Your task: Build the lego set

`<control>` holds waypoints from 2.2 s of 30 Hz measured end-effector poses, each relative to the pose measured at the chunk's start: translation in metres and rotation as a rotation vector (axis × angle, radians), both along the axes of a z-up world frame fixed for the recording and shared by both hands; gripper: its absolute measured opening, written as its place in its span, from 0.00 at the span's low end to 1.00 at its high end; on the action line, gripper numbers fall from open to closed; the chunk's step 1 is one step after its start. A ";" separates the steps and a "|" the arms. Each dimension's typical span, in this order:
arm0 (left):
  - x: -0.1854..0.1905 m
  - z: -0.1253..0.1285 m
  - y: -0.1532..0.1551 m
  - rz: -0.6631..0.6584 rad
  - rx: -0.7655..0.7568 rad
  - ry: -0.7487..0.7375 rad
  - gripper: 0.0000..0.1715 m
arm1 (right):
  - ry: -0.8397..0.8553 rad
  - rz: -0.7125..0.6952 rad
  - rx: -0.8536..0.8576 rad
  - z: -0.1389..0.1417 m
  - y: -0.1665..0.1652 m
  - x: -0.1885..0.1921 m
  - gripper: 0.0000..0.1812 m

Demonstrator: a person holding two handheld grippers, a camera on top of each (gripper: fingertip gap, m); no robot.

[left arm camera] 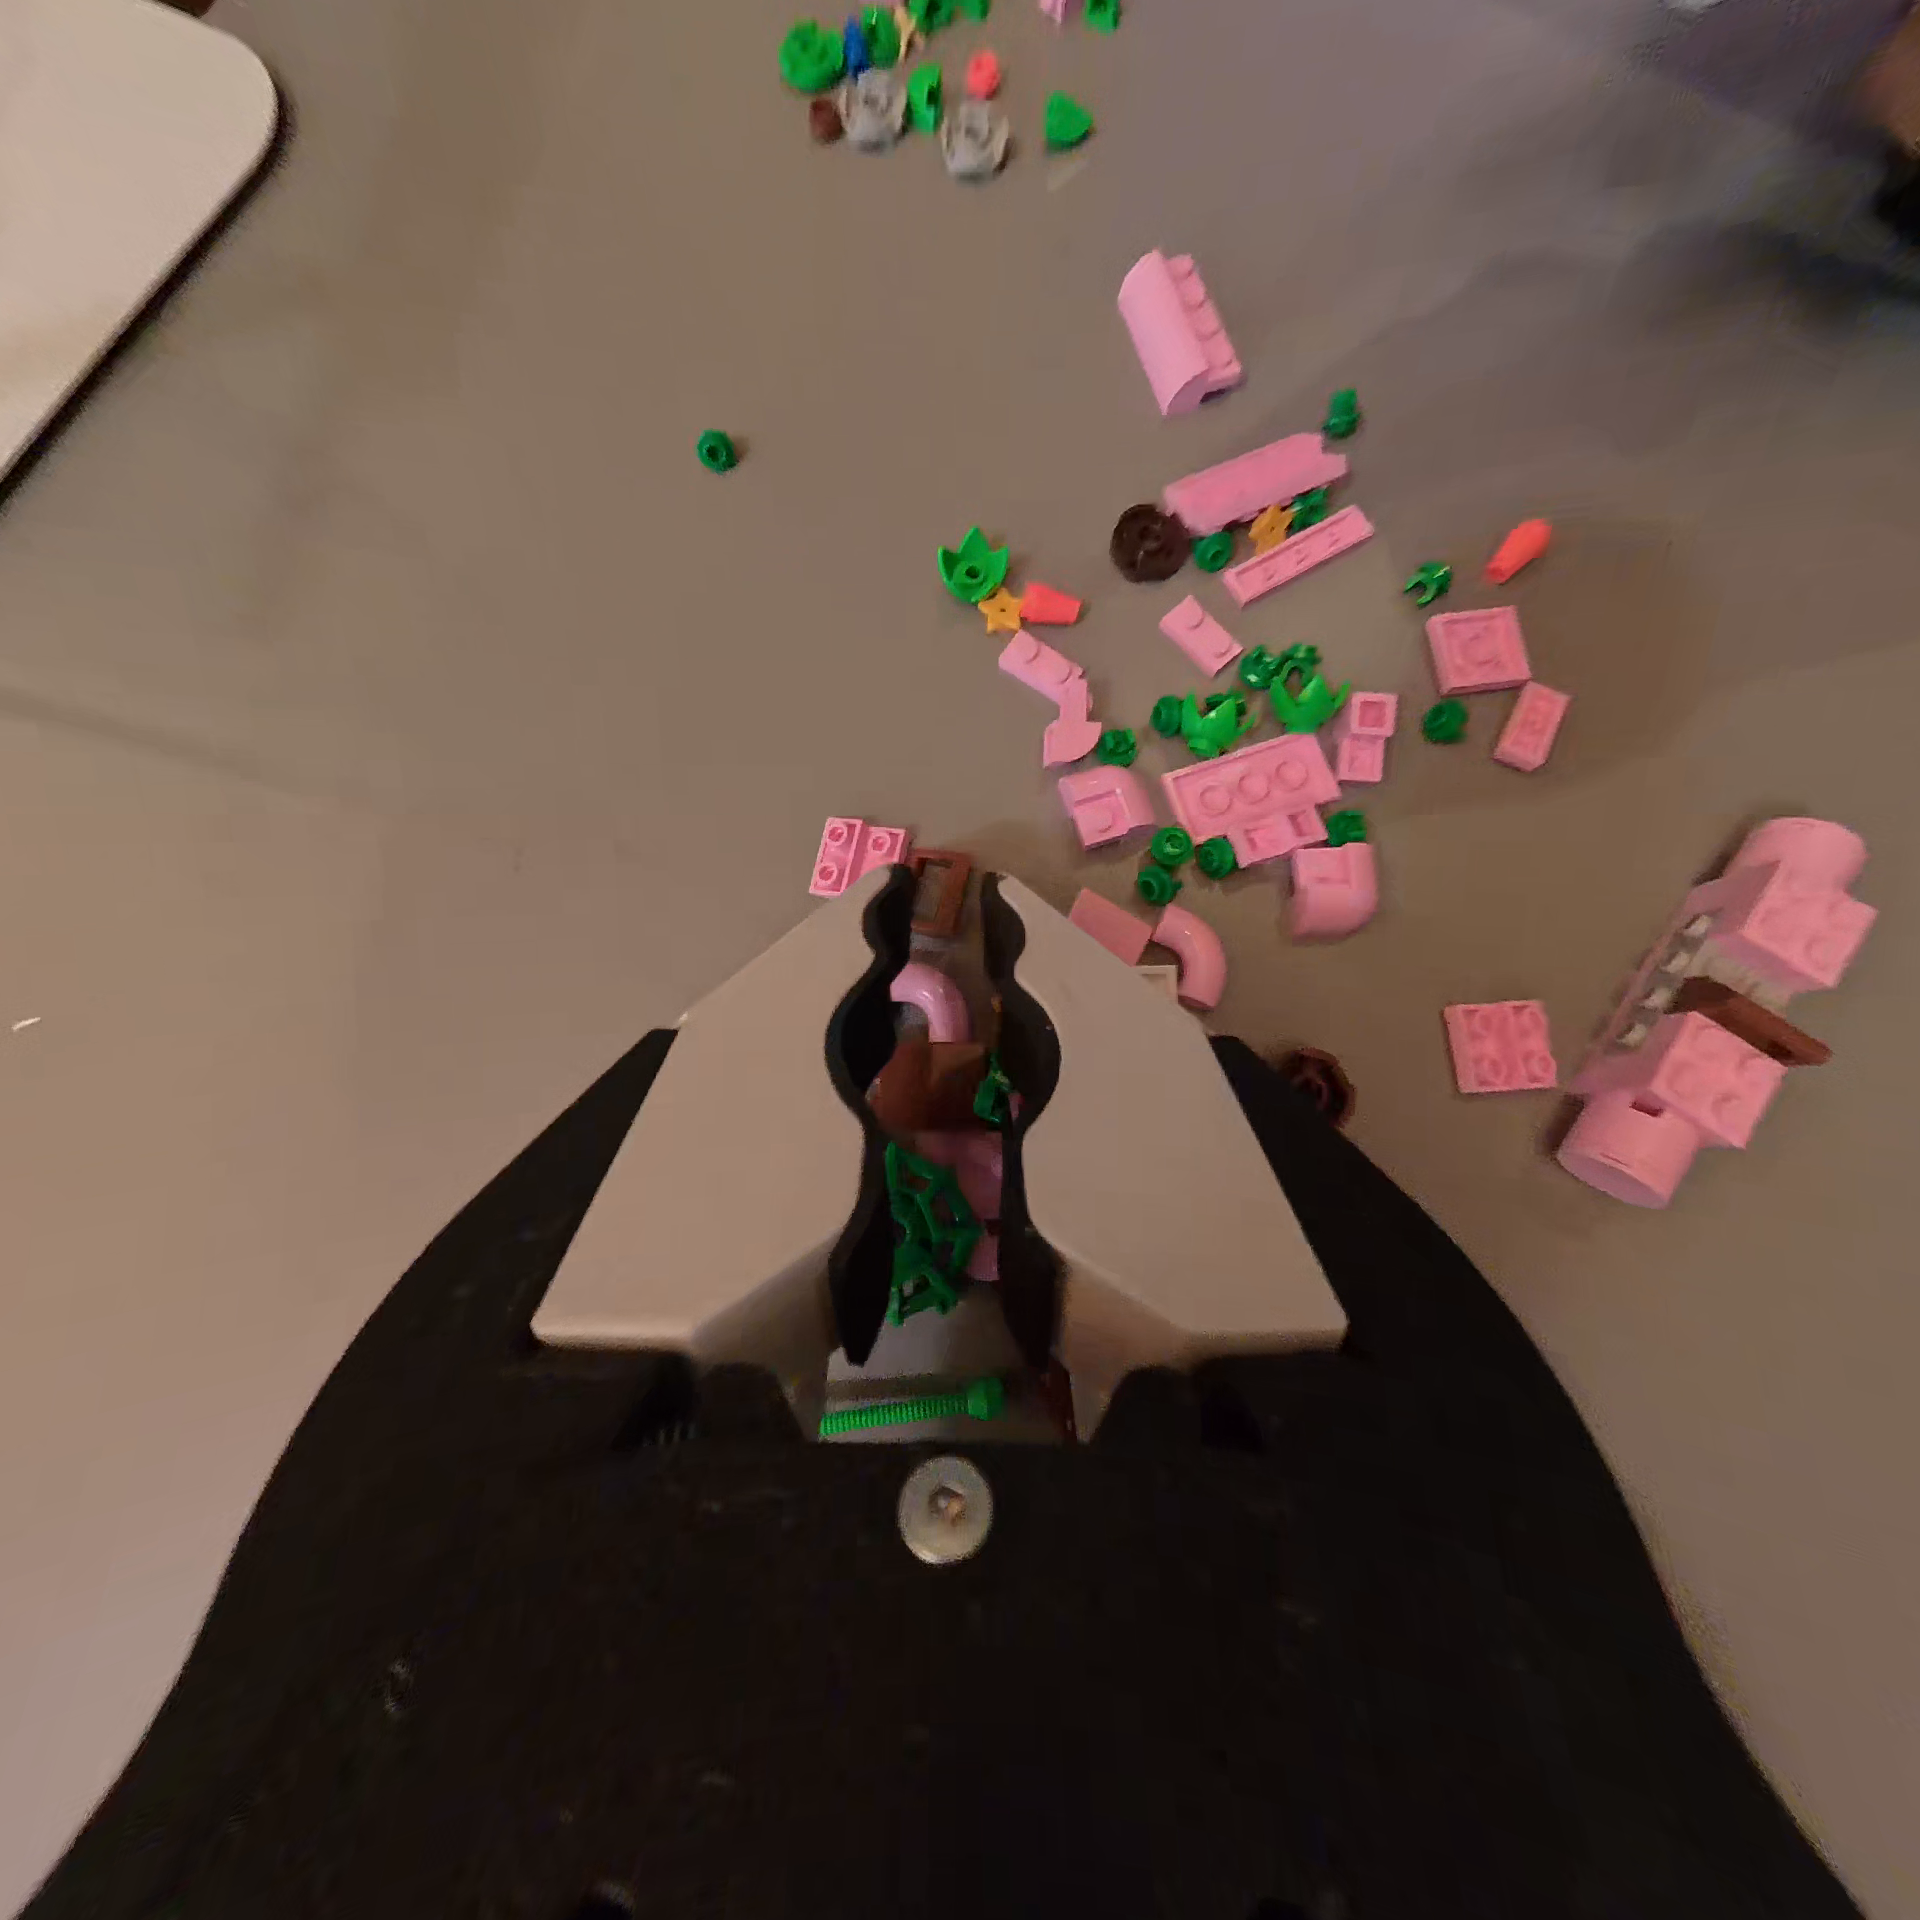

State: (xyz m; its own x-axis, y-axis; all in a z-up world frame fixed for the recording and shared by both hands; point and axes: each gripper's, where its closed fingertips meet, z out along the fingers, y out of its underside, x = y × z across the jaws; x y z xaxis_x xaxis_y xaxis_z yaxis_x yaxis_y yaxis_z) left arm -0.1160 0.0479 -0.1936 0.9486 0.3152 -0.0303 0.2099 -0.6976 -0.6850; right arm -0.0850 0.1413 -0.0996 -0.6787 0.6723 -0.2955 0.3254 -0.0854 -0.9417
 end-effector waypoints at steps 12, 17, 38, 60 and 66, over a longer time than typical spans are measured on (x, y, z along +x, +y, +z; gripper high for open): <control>0.079 0.086 0.017 -0.456 0.471 0.208 0.00 | 0.018 0.159 -0.076 0.014 -0.021 0.020 0.26; 0.114 0.124 0.009 -0.562 0.680 0.190 0.00 | -0.155 0.604 -0.390 0.033 -0.059 0.074 0.14; 0.156 0.132 0.024 -0.654 0.735 0.226 0.00 | -0.532 1.029 -0.777 0.040 -0.082 0.114 0.08; 0.106 0.136 0.031 -0.311 0.859 -0.043 0.22 | 0.108 0.450 -0.400 0.059 -0.045 0.066 0.07; 0.107 0.154 0.029 -0.300 1.164 -0.761 0.28 | 0.477 0.219 -0.013 0.065 -0.047 0.070 0.08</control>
State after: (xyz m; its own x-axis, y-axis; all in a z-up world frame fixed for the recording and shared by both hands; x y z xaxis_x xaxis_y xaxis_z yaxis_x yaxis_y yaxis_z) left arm -0.0094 0.0770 -0.0391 0.6501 -0.4068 0.6419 0.7285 0.0932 -0.6787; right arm -0.0149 0.0943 -0.0342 -0.8640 0.4981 0.0732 -0.1274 -0.0757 -0.9890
